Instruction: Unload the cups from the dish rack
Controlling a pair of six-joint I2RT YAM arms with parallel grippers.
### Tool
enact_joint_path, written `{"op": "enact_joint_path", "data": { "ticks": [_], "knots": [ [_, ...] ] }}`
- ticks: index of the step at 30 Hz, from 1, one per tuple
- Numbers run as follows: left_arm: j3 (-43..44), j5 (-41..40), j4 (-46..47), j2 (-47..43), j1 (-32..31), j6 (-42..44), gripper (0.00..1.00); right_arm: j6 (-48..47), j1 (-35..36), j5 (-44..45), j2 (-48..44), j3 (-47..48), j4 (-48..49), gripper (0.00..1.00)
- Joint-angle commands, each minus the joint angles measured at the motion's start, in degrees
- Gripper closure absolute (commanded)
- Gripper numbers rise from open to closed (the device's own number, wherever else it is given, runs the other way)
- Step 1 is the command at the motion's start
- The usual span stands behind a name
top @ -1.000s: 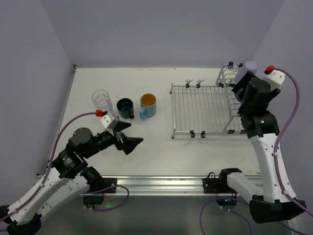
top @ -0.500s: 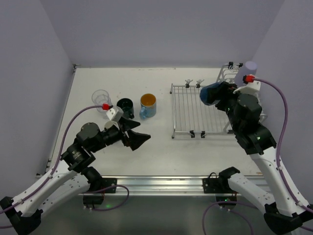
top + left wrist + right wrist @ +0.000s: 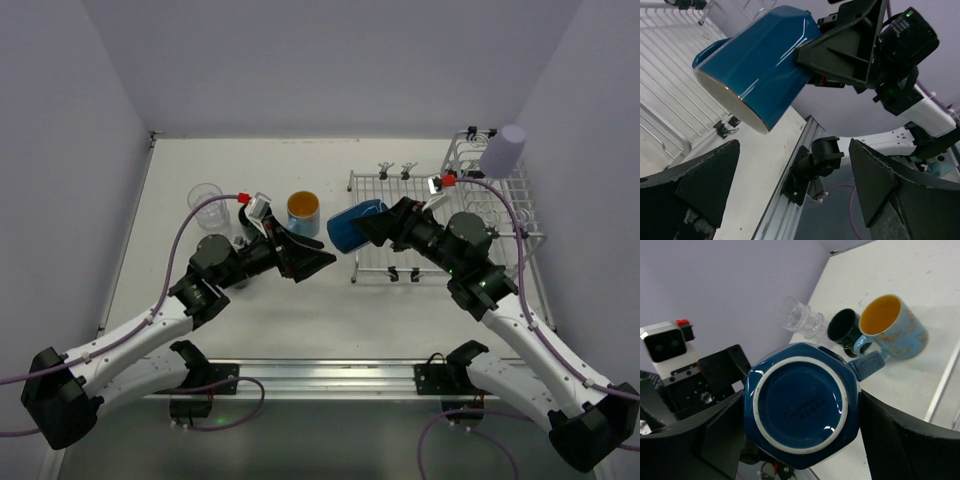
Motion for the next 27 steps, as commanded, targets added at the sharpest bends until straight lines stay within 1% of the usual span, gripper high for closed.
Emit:
{"op": "enact_joint_path", "data": {
  "ticks": [1,4,7,8,10,11,12,14,15,18,19,20,21,22,23,24,25,27],
  "knots": [
    [-0.95,0.37,12.36,2.32,0.45,-7.78,0.07,6.21,0.26,-8.55,-1.67,-1.66,17.56,0.63],
    [-1.04,0.55,15.44,4.35,0.27,-9.89,0.1,7.62,0.35,-9.88,-2.1,-4.3,20.99,0.63],
    [-1.21,0.63,17.99,5.4,0.18,-11.21,0.16,9.19,0.26,-10.75,-1.58,-6.76,24.94,0.62],
    [-1.3,0.72,19.3,5.75,0.01,-11.38,0.2,10.85,0.26,-11.63,-1.14,-7.98,26.35,0.62],
    [-1.3,0.72,19.84,6.19,-0.17,-11.65,0.23,12.88,0.35,-13.56,0.35,-9.31,31.88,0.62],
    [-1.39,0.81,20.45,6.28,-0.17,-11.65,0.27,15.15,0.61,-13.83,0.88,-10.97,33.9,0.62],
    [-1.65,0.72,20.72,6.28,-0.26,-11.74,0.29,16.13,0.87,-14.18,1.41,-11.68,38.18,0.62],
    [-2.18,0.2,21.86,6.02,-0.26,-11.83,0.33,18.68,1.57,-14.8,2.9,-13.61,41.64,0.63],
    [-2.79,-0.15,22.21,5.93,-0.34,-12.09,0.34,19.3,1.84,-14.72,3.25,-14.14,45.05,0.63],
    [-3.94,-0.86,23.97,5.76,-0.43,-12.88,0.4,20.45,3.68,-13.93,4.83,-15.29,49.03,0.63],
    [-4.11,-0.86,24.41,5.84,-0.52,-13.05,0.52,20.45,4.3,-13.49,5.01,-15.29,49.47,0.63],
    [-4.29,-0.86,25.11,5.84,-0.52,-13.32,0.59,20.45,5.61,-12.79,5.71,-15.38,50.0,0.62],
    [-4.47,-0.86,25.29,5.76,-0.52,-13.32,0.65,20.45,6.14,-12.43,6.07,-15.38,51.31,0.62],
    [-4.47,-0.86,25.29,5.41,-0.52,-13.32,0.77,20.62,6.58,-12.26,6.5,-15.47,51.93,0.61],
    [-4.56,-0.86,25.38,5.14,-0.52,-13.15,0.86,20.8,7.11,-12.17,7.21,-15.55,53.33,0.59],
    [-4.73,-0.77,25.38,4.62,-0.52,-12.8,0.92,20.98,7.11,-12.17,7.47,-15.73,54.04,0.55],
    [-4.73,-0.86,25.12,3.13,-0.61,-12.44,1.0,21.5,7.2,-11.9,7.65,-16.25,54.57,0.38],
    [-4.56,-2.69,20.65,-0.46,-0.61,-9.9,1.0,21.51,7.12,-11.12,7.39,-16.78,54.84,0.17]
  ]
}}
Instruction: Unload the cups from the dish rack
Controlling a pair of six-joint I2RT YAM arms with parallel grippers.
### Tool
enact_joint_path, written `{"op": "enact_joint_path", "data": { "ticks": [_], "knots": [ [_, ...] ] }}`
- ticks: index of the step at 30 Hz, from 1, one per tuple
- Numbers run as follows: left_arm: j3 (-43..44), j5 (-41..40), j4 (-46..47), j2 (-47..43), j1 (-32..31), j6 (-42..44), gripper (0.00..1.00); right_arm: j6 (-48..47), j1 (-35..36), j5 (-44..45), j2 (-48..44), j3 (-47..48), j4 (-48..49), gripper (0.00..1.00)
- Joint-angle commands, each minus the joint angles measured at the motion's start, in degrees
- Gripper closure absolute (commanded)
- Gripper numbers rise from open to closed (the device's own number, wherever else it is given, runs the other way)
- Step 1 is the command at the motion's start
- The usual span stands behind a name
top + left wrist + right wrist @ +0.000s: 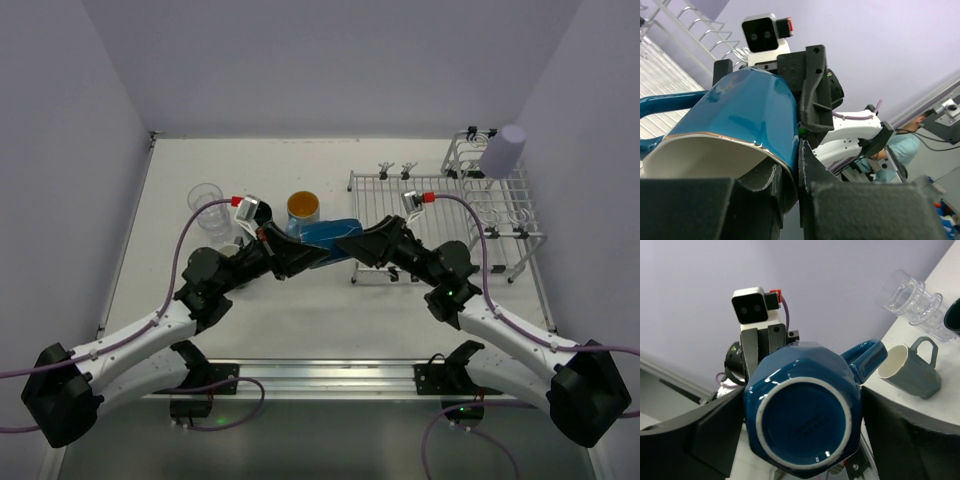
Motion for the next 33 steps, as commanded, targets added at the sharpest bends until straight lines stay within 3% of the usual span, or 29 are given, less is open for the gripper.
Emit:
{"op": "enact_joint_path", "data": {
  "ticks": [1,6,7,12,16,19,20,23,33],
  "knots": [
    [0.25,-3.99,-2.94,-4.98,-0.11,5.75,1.0,0.22,1.17,0.73,-0.63,-0.3,8.33,0.02],
    [-0.1,-9.42,-19.62,-15.16,-0.11,10.94,1.0,-0.14,-0.32,2.41,-1.69,-0.39,6.21,0.01],
    [0.42,-10.58,-26.35,-16.67,-0.11,13.65,1.0,0.82,-1.11,2.41,-1.6,-0.48,6.21,0.01],
    [9.18,-18.48,-44.59,-22.74,-0.02,22.62,1.0,1.27,-2.08,1.97,-0.2,-0.3,6.21,0.01],
    [20.88,-23.85,-66.52,-16.44,-0.02,30.01,1.0,-2.23,-2.08,2.4,-0.19,0.74,0.61,0.01],
    [29.24,-30.09,-78.49,-7.59,-0.02,34.49,1.0,-10.11,-2.08,7.05,-3.26,3.63,-13.87,0.01],
    [30.65,-30.54,-80.11,-5.54,-0.02,36.68,1.0,-12.42,-2.17,8.89,-5.36,4.61,-22.35,0.01],
    [35.92,-30.98,-83.9,1.41,-0.19,40.2,1.0,-19.11,-2.17,15.49,-8.71,6.9,-32.77,0.01],
    [37.17,-34.83,-87.68,19.25,-2.56,43.47,1.0,-27.73,-2.17,23.41,-18.56,8.05,-44.67,0.01]
  ]
}}
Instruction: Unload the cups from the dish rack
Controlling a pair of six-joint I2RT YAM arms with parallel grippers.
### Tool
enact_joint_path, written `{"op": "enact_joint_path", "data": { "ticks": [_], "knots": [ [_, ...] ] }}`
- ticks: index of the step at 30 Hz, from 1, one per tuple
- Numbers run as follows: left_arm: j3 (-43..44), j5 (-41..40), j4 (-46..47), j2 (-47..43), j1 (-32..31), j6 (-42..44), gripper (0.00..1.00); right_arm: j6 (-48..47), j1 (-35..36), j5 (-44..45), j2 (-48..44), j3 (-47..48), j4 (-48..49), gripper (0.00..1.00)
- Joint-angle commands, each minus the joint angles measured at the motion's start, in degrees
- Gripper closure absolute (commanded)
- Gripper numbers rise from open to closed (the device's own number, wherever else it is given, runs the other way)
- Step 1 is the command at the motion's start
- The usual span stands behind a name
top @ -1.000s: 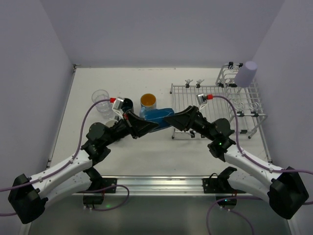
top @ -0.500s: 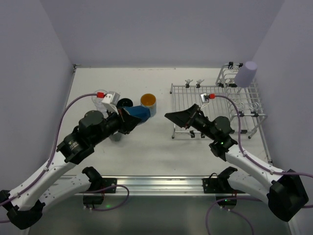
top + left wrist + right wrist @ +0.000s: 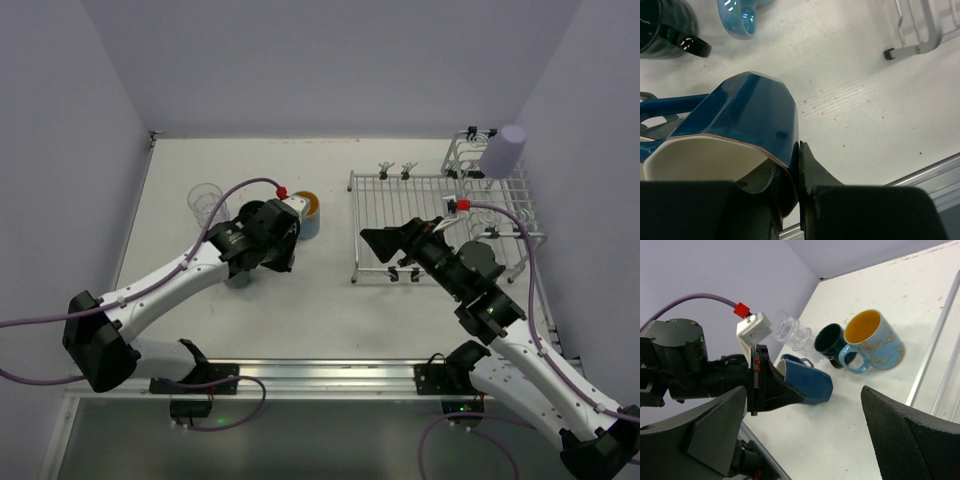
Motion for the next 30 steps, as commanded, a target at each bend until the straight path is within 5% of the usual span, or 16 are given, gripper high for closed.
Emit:
{"op": "enact_joint_path", "data": {
  "ticks": [1,18,30],
  "knots": [
    [1.83,-4.05,0.01,1.18,-1.21,3.47,1.0,-4.48,-0.22,4.46,-1.8,1.01,-5.51,0.01],
    [-4.95,-0.97,6.6,11.73,-2.0,4.52,0.99,-4.83,-0.22,5.52,-2.68,0.3,-6.04,0.01],
    [-5.39,-5.81,6.16,10.95,-2.0,4.53,0.34,-6.32,-0.22,7.71,-0.31,4.07,-9.1,0.01]
  ]
}}
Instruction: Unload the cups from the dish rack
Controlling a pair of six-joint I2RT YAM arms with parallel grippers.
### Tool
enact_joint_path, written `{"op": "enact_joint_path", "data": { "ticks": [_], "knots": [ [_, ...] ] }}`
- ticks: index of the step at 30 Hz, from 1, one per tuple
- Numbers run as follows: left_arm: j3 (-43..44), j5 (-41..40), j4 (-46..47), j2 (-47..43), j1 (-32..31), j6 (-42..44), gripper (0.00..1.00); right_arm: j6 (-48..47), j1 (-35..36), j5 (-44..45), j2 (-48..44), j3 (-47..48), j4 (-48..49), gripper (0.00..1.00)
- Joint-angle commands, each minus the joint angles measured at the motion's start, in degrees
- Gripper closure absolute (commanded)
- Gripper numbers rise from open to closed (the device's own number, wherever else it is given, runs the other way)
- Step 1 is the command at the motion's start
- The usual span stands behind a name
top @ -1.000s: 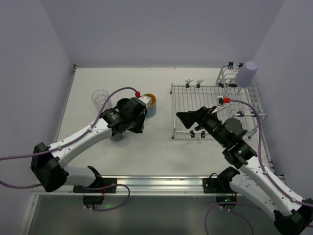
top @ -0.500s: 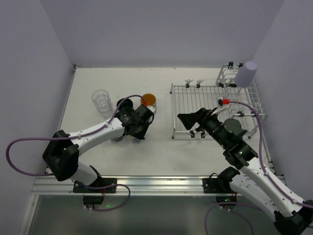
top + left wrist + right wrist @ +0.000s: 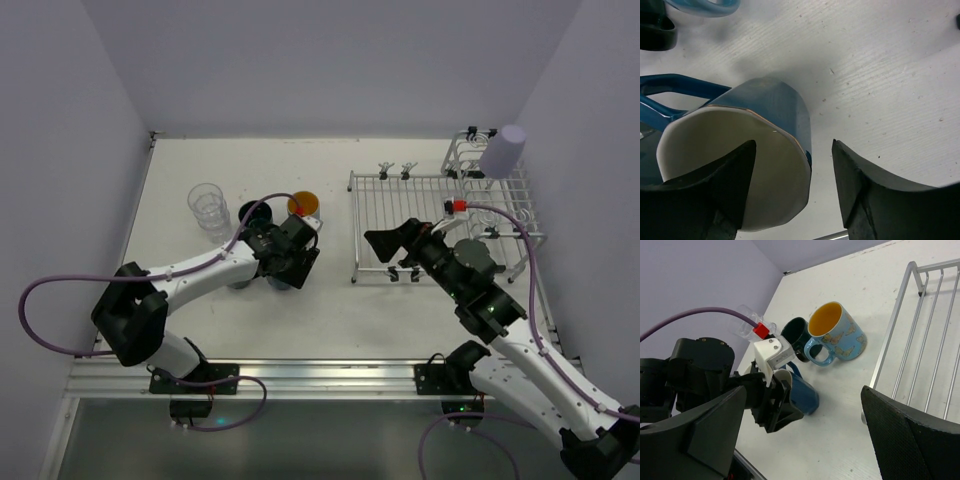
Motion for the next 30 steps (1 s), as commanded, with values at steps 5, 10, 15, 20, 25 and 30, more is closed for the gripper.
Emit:
{"op": "enact_joint_path", "data": {
  "ticks": [5,10,15,20,25,30],
  "knots": [
    [0.58,-4.28,0.87,-5.6,-0.08,0.99,0.17,-4.04,-0.22,4.99,2.76,8.14,-6.73,0.01],
    [4.96,-5.34,2.01,-13.43,-0.08,1.25,0.0,-10.01,-0.22,12.02,6.01,17.1,-14.1,0.01],
    [4.65,-1.75,10.15,-25.73,-0.08,1.86,0.0,-17.81,-1.89,25.52,8.21,25.35,-17.19,0.01],
    [-4.41,6.76,19.67,-40.39,-0.08,3.18,0.0,-24.34,-8.91,35.32,8.74,32.22,-20.18,0.01],
    [-13.12,10.92,24.69,-48.41,-0.17,4.41,0.0,-29.52,-19.46,40.59,14.07,38.72,-19.23,0.01],
    [-15.32,12.5,24.34,-49.13,-0.08,5.38,0.0,-33.22,-26.76,39.1,24.1,48.04,-18.87,0.01]
  ]
}}
